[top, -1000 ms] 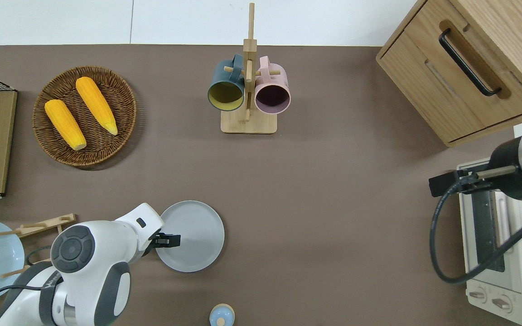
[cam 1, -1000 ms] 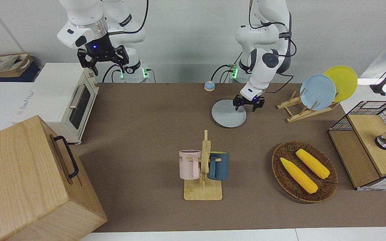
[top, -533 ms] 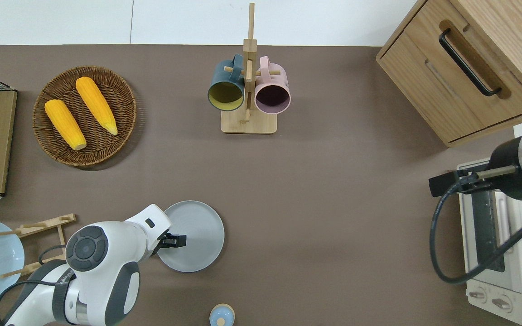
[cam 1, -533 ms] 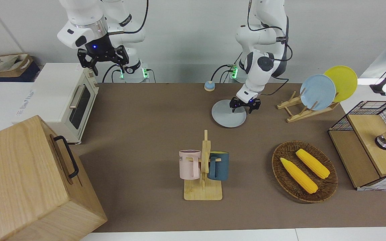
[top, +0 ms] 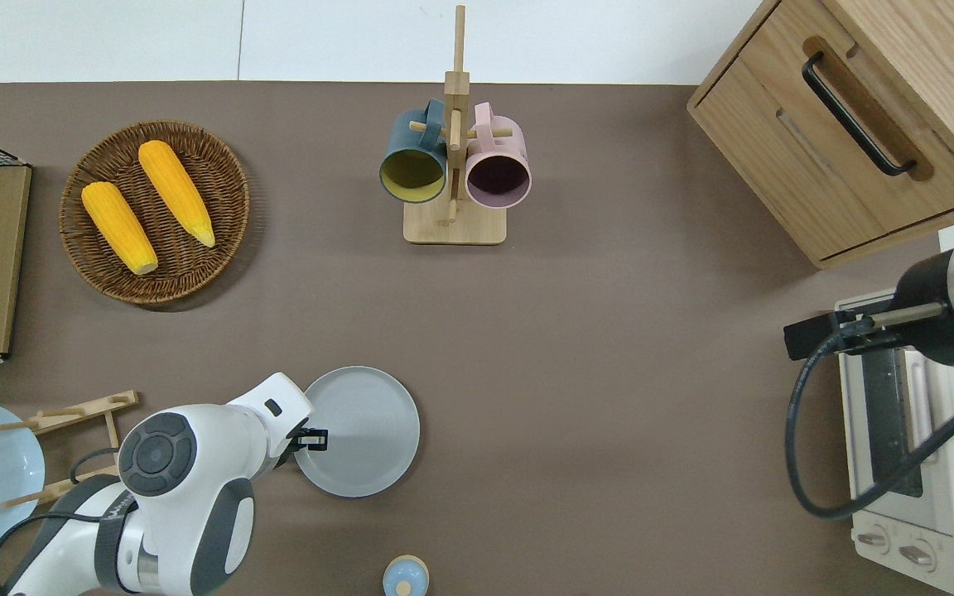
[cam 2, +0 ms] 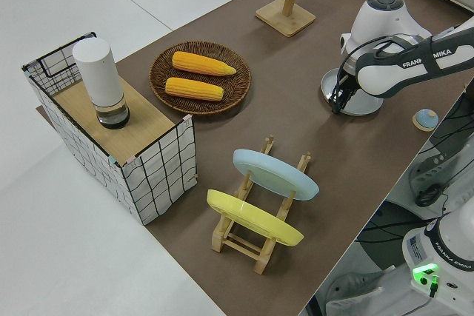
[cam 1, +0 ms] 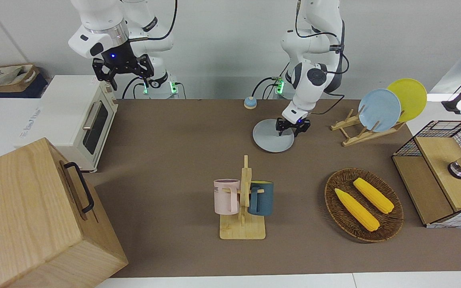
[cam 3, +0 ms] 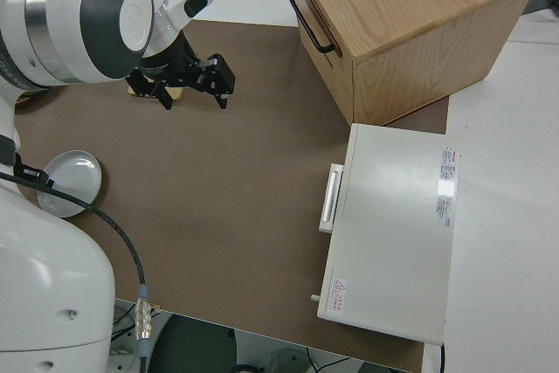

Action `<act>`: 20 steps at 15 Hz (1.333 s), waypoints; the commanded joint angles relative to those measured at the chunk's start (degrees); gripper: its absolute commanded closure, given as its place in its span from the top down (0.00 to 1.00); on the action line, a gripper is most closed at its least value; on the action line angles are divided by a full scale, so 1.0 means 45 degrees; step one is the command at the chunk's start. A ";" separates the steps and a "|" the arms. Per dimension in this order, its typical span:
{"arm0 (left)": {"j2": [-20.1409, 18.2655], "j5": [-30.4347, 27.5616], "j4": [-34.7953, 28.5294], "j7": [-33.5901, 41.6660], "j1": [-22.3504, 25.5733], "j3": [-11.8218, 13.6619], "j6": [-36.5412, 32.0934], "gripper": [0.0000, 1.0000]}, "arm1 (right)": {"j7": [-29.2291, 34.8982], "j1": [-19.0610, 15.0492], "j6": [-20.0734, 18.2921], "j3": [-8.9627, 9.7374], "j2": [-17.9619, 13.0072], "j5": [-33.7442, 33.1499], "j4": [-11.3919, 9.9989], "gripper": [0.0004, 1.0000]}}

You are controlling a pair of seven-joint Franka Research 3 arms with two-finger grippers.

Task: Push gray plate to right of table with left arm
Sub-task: 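Push the gray plate with the left gripper away from the left arm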

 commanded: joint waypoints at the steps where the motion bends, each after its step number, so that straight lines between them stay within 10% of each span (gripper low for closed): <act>1: -0.0067 -0.0106 -0.0219 -0.0330 -0.0162 0.0094 0.0174 0.00 | 0.0012 -0.0256 -0.0184 0.0172 -0.0038 0.0130 0.0101 0.98; 20: 0.1084 -0.0165 0.1029 -0.3902 -0.1625 -0.0121 0.0194 0.00 | 0.0031 -0.0256 -0.0184 0.0172 -0.0038 0.0130 0.0101 0.98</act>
